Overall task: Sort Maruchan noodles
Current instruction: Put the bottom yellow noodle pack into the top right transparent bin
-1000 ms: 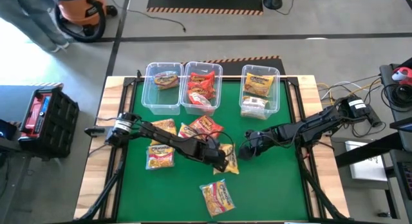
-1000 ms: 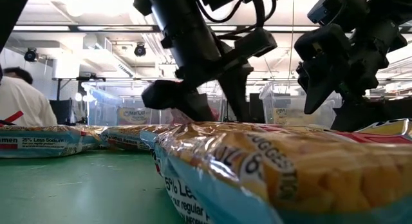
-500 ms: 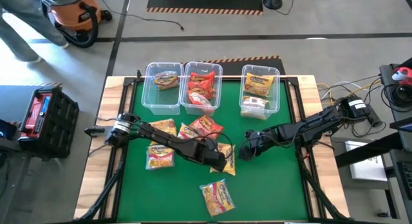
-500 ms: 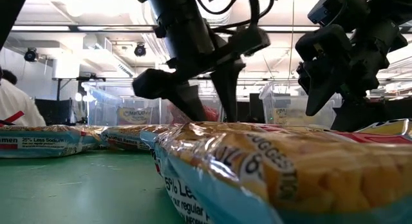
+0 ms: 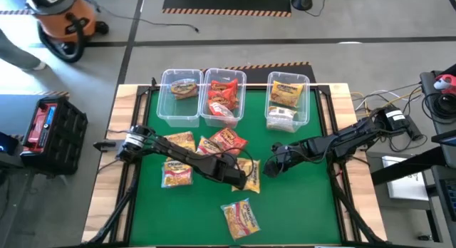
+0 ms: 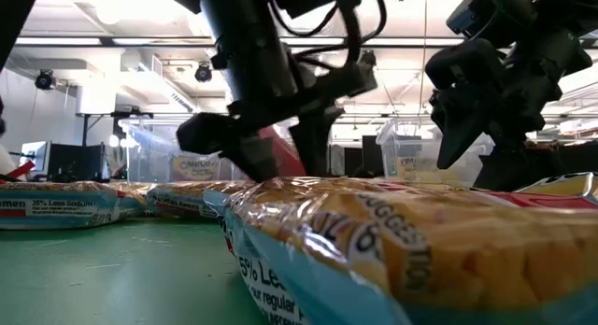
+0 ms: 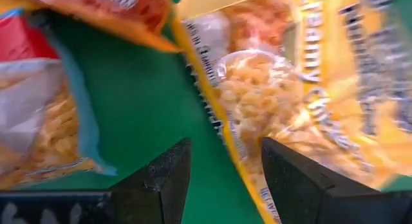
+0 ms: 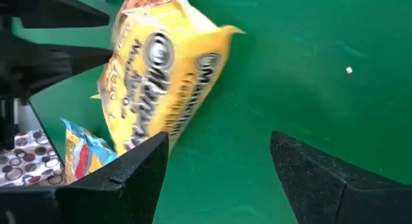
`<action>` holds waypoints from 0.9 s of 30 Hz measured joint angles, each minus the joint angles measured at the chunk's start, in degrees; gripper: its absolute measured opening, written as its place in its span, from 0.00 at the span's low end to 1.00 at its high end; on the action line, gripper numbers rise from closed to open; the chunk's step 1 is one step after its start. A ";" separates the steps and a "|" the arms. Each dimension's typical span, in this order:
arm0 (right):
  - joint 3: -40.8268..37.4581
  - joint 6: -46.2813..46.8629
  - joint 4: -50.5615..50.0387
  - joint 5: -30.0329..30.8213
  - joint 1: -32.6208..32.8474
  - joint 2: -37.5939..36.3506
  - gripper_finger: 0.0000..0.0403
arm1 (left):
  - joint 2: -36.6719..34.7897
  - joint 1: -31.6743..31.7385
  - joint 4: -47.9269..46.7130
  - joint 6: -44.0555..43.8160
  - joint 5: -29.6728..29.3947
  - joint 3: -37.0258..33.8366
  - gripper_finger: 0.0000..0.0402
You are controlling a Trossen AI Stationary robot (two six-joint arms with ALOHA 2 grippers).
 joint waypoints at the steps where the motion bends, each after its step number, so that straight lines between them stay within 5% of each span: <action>1: 0.00 0.31 0.17 0.02 0.00 0.00 0.65 | 0.00 0.00 -0.09 -0.36 0.01 -0.45 0.42; 10: 0.07 1.44 9.87 0.00 0.00 1.25 0.67 | 0.07 0.04 2.65 -2.38 0.59 -3.02 0.42; 27: 0.91 4.82 25.37 -2.94 0.55 16.64 0.73 | 1.17 -0.26 3.75 -3.81 1.07 -3.32 0.42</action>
